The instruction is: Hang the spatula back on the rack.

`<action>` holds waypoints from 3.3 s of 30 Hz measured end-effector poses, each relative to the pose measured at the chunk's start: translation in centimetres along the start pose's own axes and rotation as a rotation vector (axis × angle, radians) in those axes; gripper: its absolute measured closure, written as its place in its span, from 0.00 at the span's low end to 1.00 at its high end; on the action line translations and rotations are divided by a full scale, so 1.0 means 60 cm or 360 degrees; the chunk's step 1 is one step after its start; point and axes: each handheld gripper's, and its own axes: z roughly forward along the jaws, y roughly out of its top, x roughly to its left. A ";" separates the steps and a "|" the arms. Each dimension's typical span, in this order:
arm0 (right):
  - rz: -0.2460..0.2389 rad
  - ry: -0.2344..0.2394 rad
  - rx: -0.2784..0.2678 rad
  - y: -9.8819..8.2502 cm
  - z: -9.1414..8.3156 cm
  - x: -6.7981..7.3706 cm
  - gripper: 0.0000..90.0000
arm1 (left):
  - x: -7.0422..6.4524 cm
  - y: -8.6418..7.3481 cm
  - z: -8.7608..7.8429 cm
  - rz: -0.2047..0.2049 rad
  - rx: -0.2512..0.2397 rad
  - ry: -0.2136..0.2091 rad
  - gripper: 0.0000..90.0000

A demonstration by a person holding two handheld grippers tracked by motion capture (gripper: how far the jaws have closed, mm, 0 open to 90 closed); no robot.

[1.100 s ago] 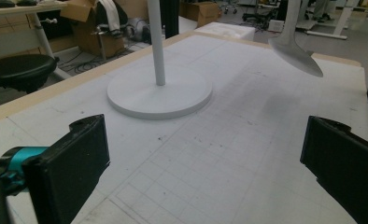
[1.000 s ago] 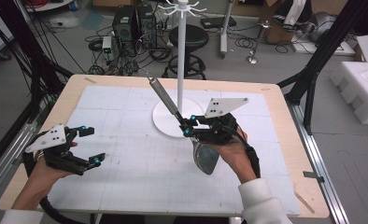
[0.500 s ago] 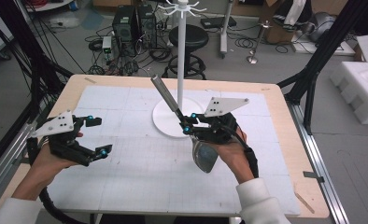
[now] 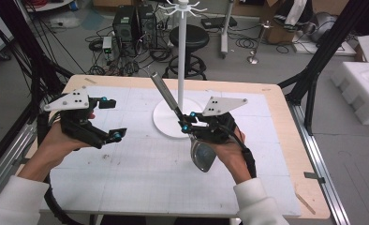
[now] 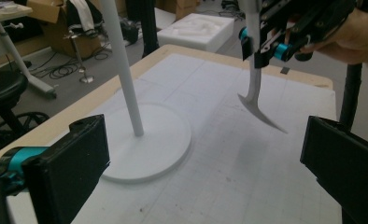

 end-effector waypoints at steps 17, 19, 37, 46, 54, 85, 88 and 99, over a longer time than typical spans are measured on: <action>0.0030 -0.0046 -0.0016 0.002 0.011 0.001 0.83 | -0.003 0.084 0.038 -0.0005 0.0037 -0.0157 0.02; 0.0040 -0.0048 -0.0018 0.002 0.012 0.002 0.83 | -0.003 0.092 0.043 0.0009 0.0050 -0.0168 0.02; 0.0056 -0.0082 -0.0057 0.003 0.019 0.005 0.83 | -0.010 0.157 0.085 -0.0004 0.0099 -0.0147 0.10; 0.0052 -0.0086 -0.0061 0.006 0.020 0.007 0.83 | -0.011 0.170 0.098 -0.0013 0.0106 -0.0150 0.28; 0.0054 -0.0103 -0.0065 0.007 0.022 0.008 0.83 | -0.013 0.174 0.107 -0.0012 0.0116 -0.0135 0.49; 0.0002 -0.0180 -0.0017 0.012 0.037 0.016 0.84 | -0.038 0.200 0.123 -0.0041 0.0152 -0.0123 0.83; 0.0007 -0.0182 -0.0043 0.013 0.037 0.017 0.83 | -0.038 0.202 0.121 -0.0035 0.0133 -0.0124 0.83; 0.0077 -0.0125 -0.0128 0.012 0.030 0.012 0.66 | -0.033 0.204 0.125 -0.0019 0.0140 -0.0151 0.83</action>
